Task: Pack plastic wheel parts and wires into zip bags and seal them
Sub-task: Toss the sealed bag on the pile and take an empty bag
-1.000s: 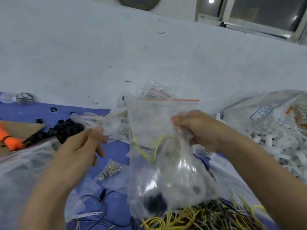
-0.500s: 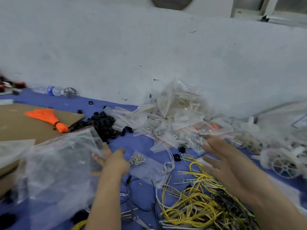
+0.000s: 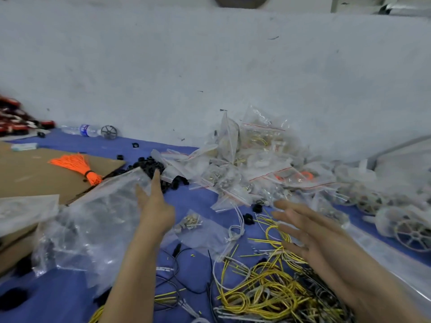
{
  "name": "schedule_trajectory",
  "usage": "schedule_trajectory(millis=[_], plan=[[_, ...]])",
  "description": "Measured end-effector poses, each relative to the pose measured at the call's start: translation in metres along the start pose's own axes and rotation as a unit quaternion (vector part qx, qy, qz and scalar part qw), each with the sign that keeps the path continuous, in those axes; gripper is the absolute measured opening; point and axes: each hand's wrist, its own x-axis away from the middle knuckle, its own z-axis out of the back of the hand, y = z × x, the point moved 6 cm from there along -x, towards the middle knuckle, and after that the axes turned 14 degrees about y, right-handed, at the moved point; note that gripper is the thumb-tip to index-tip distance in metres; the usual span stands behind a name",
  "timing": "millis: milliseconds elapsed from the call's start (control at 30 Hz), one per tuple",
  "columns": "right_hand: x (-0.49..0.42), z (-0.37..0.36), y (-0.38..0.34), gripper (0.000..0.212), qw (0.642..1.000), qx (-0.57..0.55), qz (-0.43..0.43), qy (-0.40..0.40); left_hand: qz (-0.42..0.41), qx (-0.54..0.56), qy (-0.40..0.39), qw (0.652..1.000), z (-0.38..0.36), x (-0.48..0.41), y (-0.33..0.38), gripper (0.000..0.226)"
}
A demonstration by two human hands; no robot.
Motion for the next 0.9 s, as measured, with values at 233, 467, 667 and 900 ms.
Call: schedule_trajectory(millis=[233,467,667,900], plan=[[0.015,-0.044,0.000,0.083,0.962,0.188,0.133,-0.147,0.167,0.488,-0.144,0.845,-0.039,0.104,0.100,0.075],[0.013,-0.019,-0.019,0.058,0.984,0.098,0.137,-0.065,0.268,0.590,-0.307,0.697,-0.045,0.132,0.116,0.018],[0.016,-0.016,-0.036,0.017,0.967,0.094,0.235,0.037,0.239,0.639,-0.334,0.651,-0.045,0.135,0.121,0.055],[0.008,0.042,-0.043,0.010,0.937,-0.339,0.048,0.068,-0.008,0.261,-0.114,0.959,-0.041,0.087,0.091,0.062]])
